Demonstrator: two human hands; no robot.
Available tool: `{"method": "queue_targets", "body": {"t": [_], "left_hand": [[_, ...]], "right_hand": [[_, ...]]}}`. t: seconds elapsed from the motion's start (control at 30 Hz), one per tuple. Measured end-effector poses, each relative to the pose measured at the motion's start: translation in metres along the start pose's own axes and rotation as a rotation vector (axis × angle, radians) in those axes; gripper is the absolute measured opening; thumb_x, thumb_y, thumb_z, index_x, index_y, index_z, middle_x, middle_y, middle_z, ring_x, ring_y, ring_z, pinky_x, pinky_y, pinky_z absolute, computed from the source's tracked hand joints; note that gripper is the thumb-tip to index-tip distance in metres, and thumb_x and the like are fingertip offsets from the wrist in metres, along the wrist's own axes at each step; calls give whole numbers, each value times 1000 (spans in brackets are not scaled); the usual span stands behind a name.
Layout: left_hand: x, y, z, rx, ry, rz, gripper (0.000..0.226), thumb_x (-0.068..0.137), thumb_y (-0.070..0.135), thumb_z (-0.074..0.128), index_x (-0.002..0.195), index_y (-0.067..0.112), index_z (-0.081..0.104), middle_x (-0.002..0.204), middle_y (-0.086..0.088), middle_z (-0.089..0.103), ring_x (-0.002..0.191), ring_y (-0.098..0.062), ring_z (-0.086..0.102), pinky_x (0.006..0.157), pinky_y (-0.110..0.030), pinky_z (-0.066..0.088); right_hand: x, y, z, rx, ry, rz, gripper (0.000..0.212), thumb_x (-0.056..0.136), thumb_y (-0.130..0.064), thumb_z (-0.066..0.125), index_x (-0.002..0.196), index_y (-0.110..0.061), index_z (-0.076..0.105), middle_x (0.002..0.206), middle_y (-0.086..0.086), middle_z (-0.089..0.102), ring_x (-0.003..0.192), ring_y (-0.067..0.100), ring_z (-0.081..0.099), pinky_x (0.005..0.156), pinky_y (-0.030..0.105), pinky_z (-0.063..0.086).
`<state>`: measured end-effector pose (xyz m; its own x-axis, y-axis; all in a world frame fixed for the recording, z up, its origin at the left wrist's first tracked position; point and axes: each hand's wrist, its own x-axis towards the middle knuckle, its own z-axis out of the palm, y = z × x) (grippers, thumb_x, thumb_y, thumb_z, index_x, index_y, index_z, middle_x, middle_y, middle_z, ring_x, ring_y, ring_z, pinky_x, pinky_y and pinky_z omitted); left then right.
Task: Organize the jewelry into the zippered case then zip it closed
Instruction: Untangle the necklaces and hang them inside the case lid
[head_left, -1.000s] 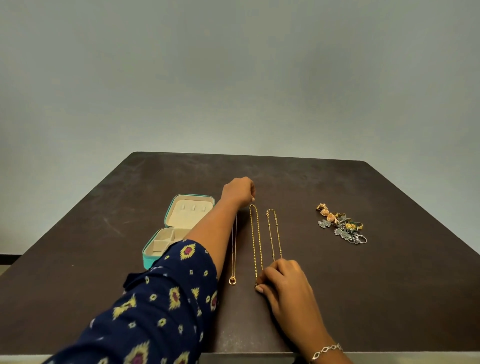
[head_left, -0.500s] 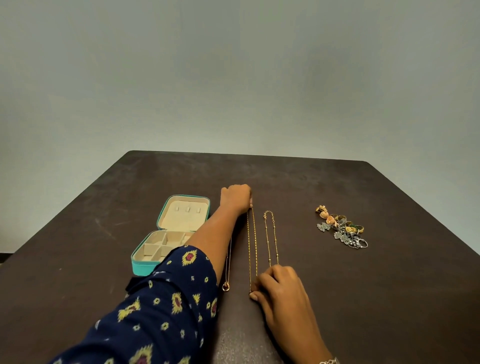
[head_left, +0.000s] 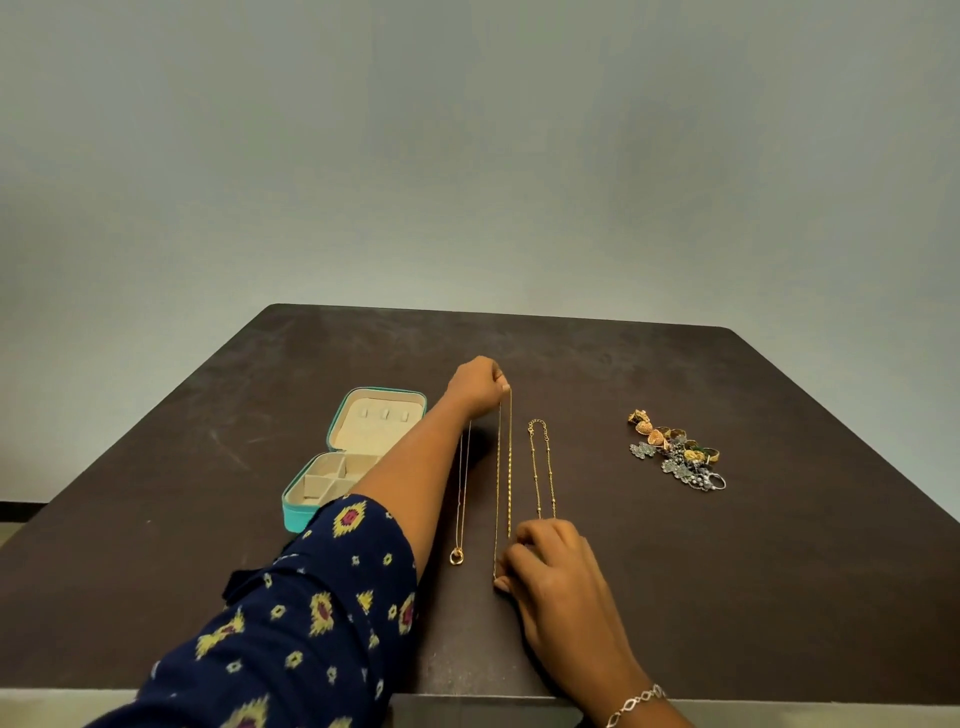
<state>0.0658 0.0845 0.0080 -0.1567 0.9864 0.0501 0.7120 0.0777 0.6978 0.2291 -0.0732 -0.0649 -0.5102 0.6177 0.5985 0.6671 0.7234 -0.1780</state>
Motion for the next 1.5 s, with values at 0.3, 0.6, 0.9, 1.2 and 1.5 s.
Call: {"method": "queue_targets", "body": {"t": [0.3,0.6,0.9,1.2,1.5], "left_hand": [[-38,15,-30,-400,0,-80,28,93,-2,39,68,8,49,63,-9,55,53,-16,46,52,-25,42],[-82,29,-41,-676,128,-97,26,91,-6,44,73,10,52,65,-8,53,53,-14,48,53,-25,41],[-128,50,-35,-799,96,-28,19,89,-2,51,80,9,62,70,-4,59,61,-11,56,56,-17,47],[-145,66,-13,-737,47,38,14,89,8,55,78,12,61,69,-4,60,63,-13,58,62,-24,48],[-148,70,-9,-731,101,-44,16,93,4,44,88,12,57,72,-3,57,60,-10,54,54,-20,47]], "right_hand": [[-1,-6,-15,317,-36,-140,3,86,-19,50,84,-21,51,88,-8,57,86,9,48,76,17,39],[25,-28,-47,1361,61,599,14,82,7,58,79,-7,60,63,-1,61,58,7,61,60,15,49],[43,-5,-81,1495,42,775,18,88,1,50,82,-8,65,62,-1,67,62,8,64,53,13,47],[44,5,-92,1276,-22,643,42,84,17,38,106,-11,62,103,5,67,79,10,70,65,15,50],[44,-3,-91,1225,6,508,56,84,17,42,114,-30,52,111,-10,60,87,9,67,65,13,51]]}}
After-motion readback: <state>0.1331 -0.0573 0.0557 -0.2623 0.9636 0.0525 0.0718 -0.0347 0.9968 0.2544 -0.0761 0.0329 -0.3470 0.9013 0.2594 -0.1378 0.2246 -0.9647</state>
